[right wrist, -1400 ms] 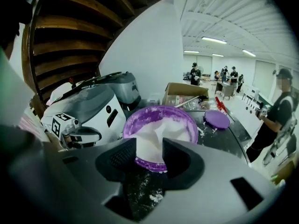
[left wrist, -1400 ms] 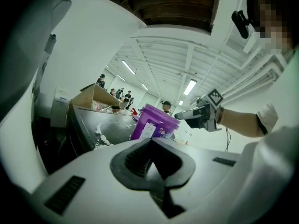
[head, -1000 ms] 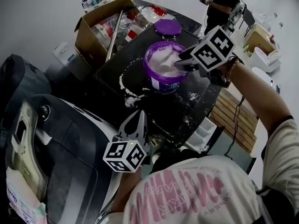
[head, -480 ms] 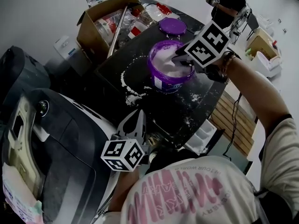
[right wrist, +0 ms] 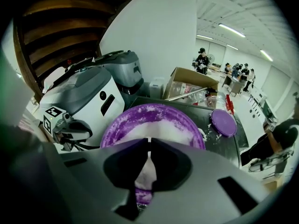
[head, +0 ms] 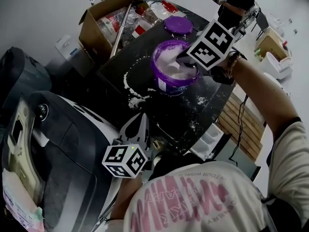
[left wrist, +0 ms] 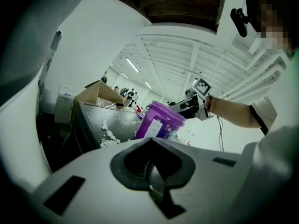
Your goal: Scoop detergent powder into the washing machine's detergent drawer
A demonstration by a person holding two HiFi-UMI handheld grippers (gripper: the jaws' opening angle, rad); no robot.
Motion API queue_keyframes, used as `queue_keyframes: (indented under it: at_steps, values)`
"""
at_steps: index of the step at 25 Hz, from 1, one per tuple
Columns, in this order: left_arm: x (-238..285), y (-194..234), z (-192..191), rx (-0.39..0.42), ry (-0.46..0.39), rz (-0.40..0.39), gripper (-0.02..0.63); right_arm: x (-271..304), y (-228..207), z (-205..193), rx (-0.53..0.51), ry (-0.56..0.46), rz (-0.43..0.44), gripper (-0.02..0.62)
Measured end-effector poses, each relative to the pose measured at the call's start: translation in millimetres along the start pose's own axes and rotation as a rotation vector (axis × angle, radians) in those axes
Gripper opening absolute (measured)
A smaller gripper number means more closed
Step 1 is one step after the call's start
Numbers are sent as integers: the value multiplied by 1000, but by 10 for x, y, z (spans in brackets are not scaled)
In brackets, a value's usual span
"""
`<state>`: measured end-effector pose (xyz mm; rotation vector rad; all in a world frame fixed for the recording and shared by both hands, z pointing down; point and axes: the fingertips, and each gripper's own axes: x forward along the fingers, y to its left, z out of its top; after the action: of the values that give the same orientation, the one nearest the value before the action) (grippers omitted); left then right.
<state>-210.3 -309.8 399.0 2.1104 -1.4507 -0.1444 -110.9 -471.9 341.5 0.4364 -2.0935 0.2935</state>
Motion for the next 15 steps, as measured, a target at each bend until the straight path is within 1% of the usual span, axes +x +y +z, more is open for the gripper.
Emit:
queue_keyframes:
  at_steps: [3,7,9,12,15]
  values:
    - [13,-14,9,2,-2,-3,2,-43,-27,37,5,-21,-14,8]
    - [37,-49,8,1,-3,-13,3,-158,-131,81,7,-49,-73,5]
    - [43,-68,4,1,-3,-19,3,-191,-164,56,-13,-40,-103,5]
    - [50,-93,3,2,-2,-25,3,-211,-208,-22,-74,-3,-164,4]
    - [54,-124,-4,8,2,-33,2,-211,-197,-88,-92,16,-179,3]
